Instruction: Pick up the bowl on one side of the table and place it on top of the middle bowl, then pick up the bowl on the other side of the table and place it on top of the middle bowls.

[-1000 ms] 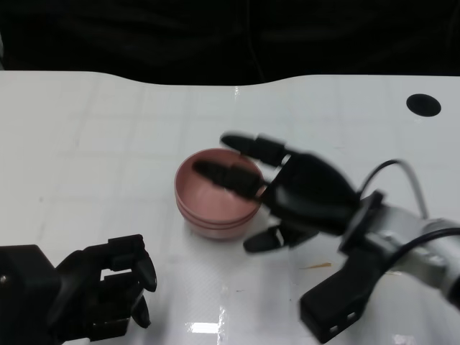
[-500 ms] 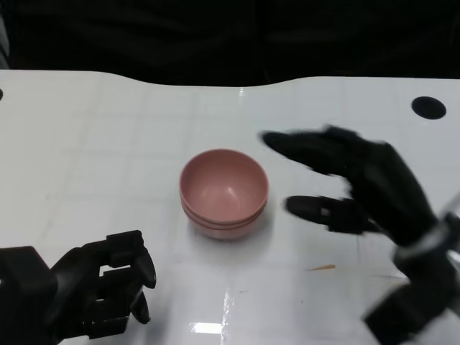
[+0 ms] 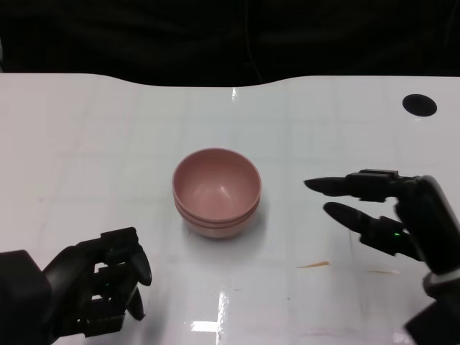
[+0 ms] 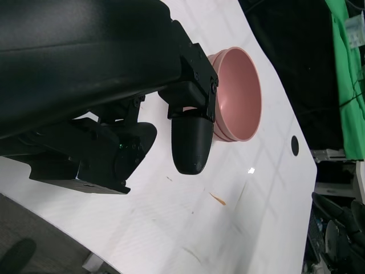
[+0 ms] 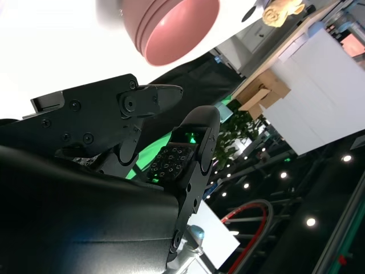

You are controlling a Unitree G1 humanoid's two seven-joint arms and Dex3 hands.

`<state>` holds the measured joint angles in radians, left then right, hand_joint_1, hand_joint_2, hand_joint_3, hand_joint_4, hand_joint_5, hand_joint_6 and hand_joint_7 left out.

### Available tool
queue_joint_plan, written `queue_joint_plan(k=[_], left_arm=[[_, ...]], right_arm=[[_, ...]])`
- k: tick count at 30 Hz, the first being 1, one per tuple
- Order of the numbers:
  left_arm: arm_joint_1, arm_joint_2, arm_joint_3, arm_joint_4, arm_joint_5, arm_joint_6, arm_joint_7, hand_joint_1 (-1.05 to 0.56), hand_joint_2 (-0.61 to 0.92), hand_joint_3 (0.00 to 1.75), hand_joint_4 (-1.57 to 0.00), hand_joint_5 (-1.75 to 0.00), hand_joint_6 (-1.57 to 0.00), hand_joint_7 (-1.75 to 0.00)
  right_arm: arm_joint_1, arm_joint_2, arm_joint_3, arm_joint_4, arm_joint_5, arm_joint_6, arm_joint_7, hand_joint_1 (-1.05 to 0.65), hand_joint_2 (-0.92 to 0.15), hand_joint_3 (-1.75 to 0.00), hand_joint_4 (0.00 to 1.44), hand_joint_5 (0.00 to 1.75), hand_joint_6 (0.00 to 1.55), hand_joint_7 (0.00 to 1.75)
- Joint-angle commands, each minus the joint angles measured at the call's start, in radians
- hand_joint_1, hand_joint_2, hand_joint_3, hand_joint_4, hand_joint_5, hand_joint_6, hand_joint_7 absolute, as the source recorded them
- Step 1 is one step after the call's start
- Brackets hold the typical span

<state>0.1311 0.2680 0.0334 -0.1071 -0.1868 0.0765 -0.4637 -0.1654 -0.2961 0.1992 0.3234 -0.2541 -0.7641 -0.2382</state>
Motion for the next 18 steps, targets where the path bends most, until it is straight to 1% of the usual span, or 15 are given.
queue_joint_plan(k=[1, 2, 4, 6, 7, 9, 12, 16, 18], left_arm=[[-0.017, -0.011, 0.06, 0.067, -0.095, -0.015, -0.039, 0.25, 0.83, 1.07, -0.72, -1.75, -0.6, -1.75], [-0.02, -0.011, 0.063, 0.074, -0.102, -0.016, -0.042, 0.25, 0.83, 1.08, -0.72, -1.75, -0.6, -1.75], [-0.025, -0.013, 0.069, 0.092, -0.115, -0.028, -0.049, 0.26, 0.82, 1.1, -0.74, -1.75, -0.61, -1.75], [-0.029, -0.018, 0.076, 0.104, -0.127, -0.033, -0.052, 0.27, 0.81, 1.12, -0.76, -1.75, -0.63, -1.75], [-0.031, -0.02, 0.079, 0.109, -0.132, -0.036, -0.054, 0.27, 0.81, 1.13, -0.77, -1.75, -0.63, -1.75], [-0.033, -0.022, 0.084, 0.11, -0.138, -0.032, -0.05, 0.26, 0.8, 1.14, -0.77, -1.75, -0.64, -1.75], [-0.034, -0.03, 0.097, 0.106, -0.161, -0.004, -0.037, 0.24, 0.79, 1.14, -0.78, -1.75, -0.65, -1.75], [-0.033, -0.037, 0.108, 0.111, -0.182, -0.009, -0.047, 0.24, 0.79, 1.15, -0.78, -1.75, -0.65, -1.75], [-0.03, -0.037, 0.109, 0.107, -0.186, -0.01, -0.049, 0.23, 0.79, 1.17, -0.79, -1.75, -0.65, -1.75]], right_arm=[[0.229, 0.018, -0.065, -0.046, 0.404, 0.146, 0.222, -0.04, -0.71, -0.82, 0.83, 1.55, 0.85, 1.17], [0.239, 0.029, -0.074, -0.053, 0.464, 0.17, 0.263, -0.03, -0.71, -0.86, 0.82, 1.62, 0.82, 1.28], [0.247, 0.04, -0.094, -0.058, 0.544, 0.202, 0.334, -0.01, -0.7, -0.93, 0.83, 1.69, 0.78, 1.41], [0.254, 0.045, -0.119, -0.063, 0.612, 0.243, 0.411, -0.01, -0.64, -1.05, 0.86, 1.68, 0.78, 1.46], [0.257, 0.049, -0.132, -0.067, 0.637, 0.264, 0.445, -0.02, -0.62, -1.08, 0.87, 1.68, 0.79, 1.46], [0.26, 0.061, -0.16, -0.071, 0.678, 0.294, 0.506, -0.02, -0.6, -1.1, 0.88, 1.67, 0.8, 1.46], [0.266, 0.098, -0.193, -0.09, 0.734, 0.34, 0.566, -0.01, -0.59, -1.12, 0.91, 1.73, 0.8, 1.54], [0.281, 0.129, -0.23, -0.12, 0.753, 0.391, 0.613, -0.02, -0.55, -1.21, 0.93, 1.75, 0.75, 1.66], [0.29, 0.138, -0.245, -0.142, 0.772, 0.428, 0.64, -0.02, -0.54, -1.23, 0.93, 1.75, 0.73, 1.68]])
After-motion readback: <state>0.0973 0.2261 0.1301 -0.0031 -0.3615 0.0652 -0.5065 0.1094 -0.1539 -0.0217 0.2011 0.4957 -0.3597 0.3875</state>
